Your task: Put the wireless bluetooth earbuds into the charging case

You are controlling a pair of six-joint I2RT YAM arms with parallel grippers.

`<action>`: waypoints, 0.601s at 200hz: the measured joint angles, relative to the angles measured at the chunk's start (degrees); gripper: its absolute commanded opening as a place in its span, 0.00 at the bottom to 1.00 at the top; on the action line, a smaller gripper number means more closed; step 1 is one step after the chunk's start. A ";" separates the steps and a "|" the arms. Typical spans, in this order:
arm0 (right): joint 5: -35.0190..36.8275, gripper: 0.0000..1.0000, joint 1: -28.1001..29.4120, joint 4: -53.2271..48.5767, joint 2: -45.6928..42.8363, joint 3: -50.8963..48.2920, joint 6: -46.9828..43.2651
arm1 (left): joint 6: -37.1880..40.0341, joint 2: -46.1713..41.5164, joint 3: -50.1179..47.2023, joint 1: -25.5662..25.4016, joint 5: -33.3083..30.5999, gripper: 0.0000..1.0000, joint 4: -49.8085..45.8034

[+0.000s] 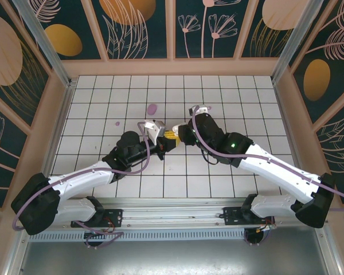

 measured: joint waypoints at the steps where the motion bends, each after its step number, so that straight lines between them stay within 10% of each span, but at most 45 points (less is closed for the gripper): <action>1: 0.00 0.43 0.00 0.00 0.00 0.02 0.00 | 0.00 0.00 0.00 0.00 0.00 0.00 0.02; 120: -0.59 0.44 -0.09 -0.48 0.02 1.90 0.68 | 0.00 -0.02 0.00 0.00 0.24 0.00 0.39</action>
